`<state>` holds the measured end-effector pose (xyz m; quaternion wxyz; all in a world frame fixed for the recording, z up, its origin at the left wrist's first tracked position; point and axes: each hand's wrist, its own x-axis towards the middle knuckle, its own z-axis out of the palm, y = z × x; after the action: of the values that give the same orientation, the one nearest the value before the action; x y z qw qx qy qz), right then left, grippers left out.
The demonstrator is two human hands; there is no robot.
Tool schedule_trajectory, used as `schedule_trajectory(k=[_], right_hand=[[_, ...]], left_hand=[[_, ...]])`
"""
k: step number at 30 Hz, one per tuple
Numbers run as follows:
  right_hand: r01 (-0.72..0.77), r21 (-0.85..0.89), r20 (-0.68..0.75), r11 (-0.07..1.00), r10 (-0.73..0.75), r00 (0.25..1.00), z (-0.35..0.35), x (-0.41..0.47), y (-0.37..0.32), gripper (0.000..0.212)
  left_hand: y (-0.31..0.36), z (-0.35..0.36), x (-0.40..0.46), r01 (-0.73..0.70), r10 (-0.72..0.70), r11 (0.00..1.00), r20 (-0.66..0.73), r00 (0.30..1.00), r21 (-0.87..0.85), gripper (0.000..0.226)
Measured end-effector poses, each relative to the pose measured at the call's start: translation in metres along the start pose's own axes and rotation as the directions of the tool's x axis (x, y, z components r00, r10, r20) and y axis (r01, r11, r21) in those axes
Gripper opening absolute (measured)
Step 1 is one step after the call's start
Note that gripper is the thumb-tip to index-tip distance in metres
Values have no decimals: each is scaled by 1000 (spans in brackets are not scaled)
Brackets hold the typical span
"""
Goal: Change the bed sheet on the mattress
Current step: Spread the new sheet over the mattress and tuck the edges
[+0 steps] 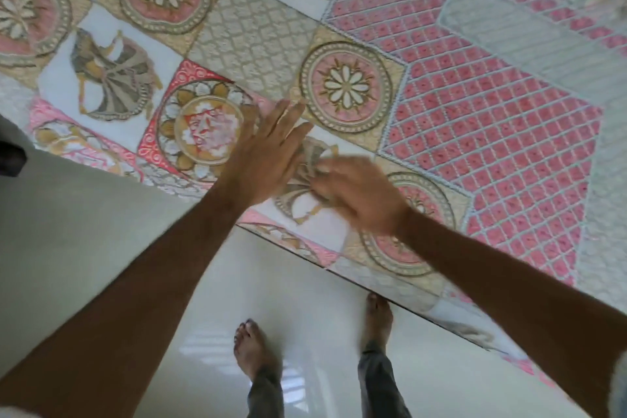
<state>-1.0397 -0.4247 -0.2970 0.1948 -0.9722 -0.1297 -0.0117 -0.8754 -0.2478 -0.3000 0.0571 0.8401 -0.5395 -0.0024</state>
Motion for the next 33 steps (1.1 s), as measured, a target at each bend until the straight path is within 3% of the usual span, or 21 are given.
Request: schedule_trajectory(k=[2,4,7,9,10,12,13,14,16,21,24,27,29,31,33], right_hand=[[-251,-111,-149,962,234,961,-37,-24,59,44],[-490,-224,-218,842,447,868,-66,-36,123,55],[-708,-219,-175,672,686,706,-82,-51,190,68],[-672,-267,-121,691,668,735,-72,-52,191,71],[-593,-316,-93,741,597,796,-65,-52,179,71],[-272,-361,54,892,311,949,-45,-64,138,74],[-81,-355,148,931,142,979,-35,-75,112,74],[65,-328,216,942,8,976,-26,-90,88,74],[215,-264,297,940,-133,946,-12,-124,47,77],[382,-272,319,883,-292,902,14,-175,4,82],[580,-159,297,799,-521,800,28,-207,-12,62],[568,49,179,822,-567,804,21,-237,-21,41],[489,27,187,872,-485,854,-5,-246,0,38],[284,-121,176,951,-261,949,-32,-250,50,44],[-15,-244,160,970,55,986,-62,-251,112,48]], left_hand=[[26,2,33,-52,48,996,59,997,67,57],[39,2,66,-71,63,995,105,992,77,58],[46,-1,117,-73,60,994,155,986,80,58],[48,-5,144,-75,58,993,182,982,87,59],[51,-6,154,-101,83,991,195,977,85,58],[61,-4,174,-230,205,970,252,946,75,57],[66,-3,182,-321,289,945,288,913,70,59],[74,-2,191,-411,370,909,332,868,62,64],[94,3,204,-534,471,843,397,788,59,77],[146,30,204,-658,581,747,387,716,94,73],[186,35,175,-714,656,697,344,672,64,73],[233,35,131,-801,744,598,388,545,-22,79],[251,37,103,-822,754,570,408,515,-16,79],[262,39,83,-799,749,600,386,539,-47,76],[271,39,69,-806,784,584,324,529,-96,73]])
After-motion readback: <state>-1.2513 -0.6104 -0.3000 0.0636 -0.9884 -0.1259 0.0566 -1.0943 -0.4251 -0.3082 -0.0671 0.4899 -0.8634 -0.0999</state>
